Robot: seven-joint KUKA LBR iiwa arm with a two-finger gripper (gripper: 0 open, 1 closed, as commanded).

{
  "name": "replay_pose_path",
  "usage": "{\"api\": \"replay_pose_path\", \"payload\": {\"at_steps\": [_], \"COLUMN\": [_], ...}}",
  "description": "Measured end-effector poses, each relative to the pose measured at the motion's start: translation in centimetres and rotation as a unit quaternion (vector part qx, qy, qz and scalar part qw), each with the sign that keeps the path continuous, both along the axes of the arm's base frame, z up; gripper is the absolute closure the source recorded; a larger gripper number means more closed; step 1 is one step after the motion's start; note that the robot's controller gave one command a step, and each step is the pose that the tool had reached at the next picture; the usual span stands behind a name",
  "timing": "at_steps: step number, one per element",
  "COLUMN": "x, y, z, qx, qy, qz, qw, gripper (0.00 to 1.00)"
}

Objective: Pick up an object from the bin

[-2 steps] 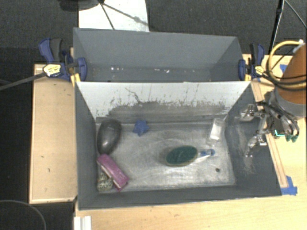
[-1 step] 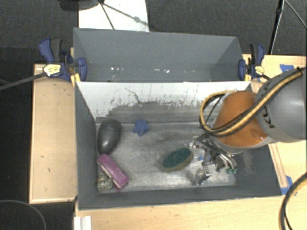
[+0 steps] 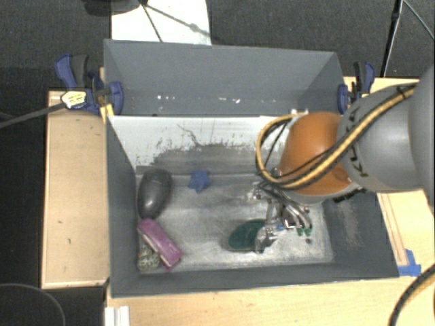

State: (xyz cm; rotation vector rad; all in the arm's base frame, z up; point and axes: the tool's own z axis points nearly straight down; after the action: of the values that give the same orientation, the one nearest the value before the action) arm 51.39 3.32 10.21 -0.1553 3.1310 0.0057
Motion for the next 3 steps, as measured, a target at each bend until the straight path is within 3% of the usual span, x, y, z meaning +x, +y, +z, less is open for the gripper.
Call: {"api": "replay_pose_path", "payload": {"at_steps": [1, 2, 3], "x": [0.4, 0.0, -2.9], "y": [-2.0, -2.8, -1.0], "z": [-0.2, -2.9, -2.9], "qx": [-0.002, -0.001, -0.002], "qy": [0.0011, 0.0023, -0.0053], "qz": [0.000, -0.034, 0.030], "qw": [1.0000, 0.9994, 0.9995], "gripper": [0.00, 0.00, 0.00]}}
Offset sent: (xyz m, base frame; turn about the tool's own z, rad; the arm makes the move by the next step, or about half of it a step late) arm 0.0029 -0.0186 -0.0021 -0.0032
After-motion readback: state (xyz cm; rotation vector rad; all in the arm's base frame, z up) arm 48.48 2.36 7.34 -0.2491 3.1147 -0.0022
